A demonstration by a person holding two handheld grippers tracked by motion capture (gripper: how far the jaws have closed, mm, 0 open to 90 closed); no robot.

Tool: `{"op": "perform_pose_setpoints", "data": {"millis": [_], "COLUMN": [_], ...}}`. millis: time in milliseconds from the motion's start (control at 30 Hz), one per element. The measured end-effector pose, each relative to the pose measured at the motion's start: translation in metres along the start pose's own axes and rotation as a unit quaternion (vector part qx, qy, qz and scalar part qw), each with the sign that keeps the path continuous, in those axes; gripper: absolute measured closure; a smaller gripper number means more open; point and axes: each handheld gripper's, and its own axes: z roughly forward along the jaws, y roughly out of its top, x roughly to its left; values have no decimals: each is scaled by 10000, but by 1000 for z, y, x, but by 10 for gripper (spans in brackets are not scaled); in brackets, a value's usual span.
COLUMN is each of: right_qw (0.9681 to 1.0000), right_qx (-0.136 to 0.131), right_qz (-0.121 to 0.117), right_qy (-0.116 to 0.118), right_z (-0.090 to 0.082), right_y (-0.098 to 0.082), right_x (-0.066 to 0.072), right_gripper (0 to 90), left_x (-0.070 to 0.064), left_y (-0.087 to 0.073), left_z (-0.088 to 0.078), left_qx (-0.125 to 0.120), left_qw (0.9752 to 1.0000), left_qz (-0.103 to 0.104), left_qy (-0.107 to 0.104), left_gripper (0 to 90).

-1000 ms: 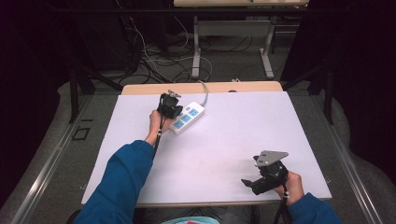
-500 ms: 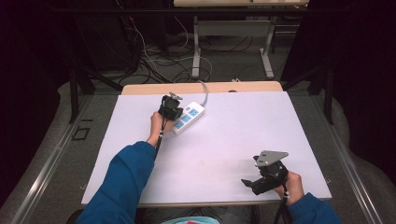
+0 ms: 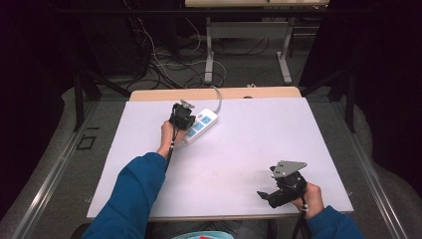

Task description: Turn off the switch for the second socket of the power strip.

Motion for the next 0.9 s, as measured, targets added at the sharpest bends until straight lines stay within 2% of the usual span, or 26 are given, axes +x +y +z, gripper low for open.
{"op": "perform_pose_setpoints", "data": {"millis": [33, 133, 167, 267, 700, 767, 833, 900], "right_qw": [10000, 10000, 10000, 10000, 10000, 10000, 10000, 10000], "right_qx": [8, -16, 7, -52, -29, -56, -31, -42], "right_qz": [6, -46, 2, -17, 7, -47, 14, -40], "right_qy": [1, 2, -2, -20, 12, -10, -9, -2], "right_z": [0, 0, 0, 1, 0, 0, 0, 0], "right_y": [0, 0, 0, 0, 0, 0, 0, 0], "right_x": [0, -1, 0, 0, 0, -1, 0, 0], "right_gripper": [68, 69, 69, 68, 69, 69, 69, 69], "left_x": [-1, -6, -6, -4, -1, 0, 0, 1], "left_y": [0, 1, 1, 1, -1, -1, -2, -2], "left_z": [0, 2, 3, 2, 1, 1, 1, 1], "left_qx": [36, -39, -72, -3, -65, -64, -93, -121], "left_qw": [10000, 10000, 9999, 10000, 9999, 9999, 9999, 9998], "left_qz": [25, 70, 81, 70, 48, 54, 34, 40], "left_qy": [-5, 46, 53, 5, -67, -86, -125, -131], "left_gripper": [900, 900, 900, 900, 900, 900, 900, 900]}}
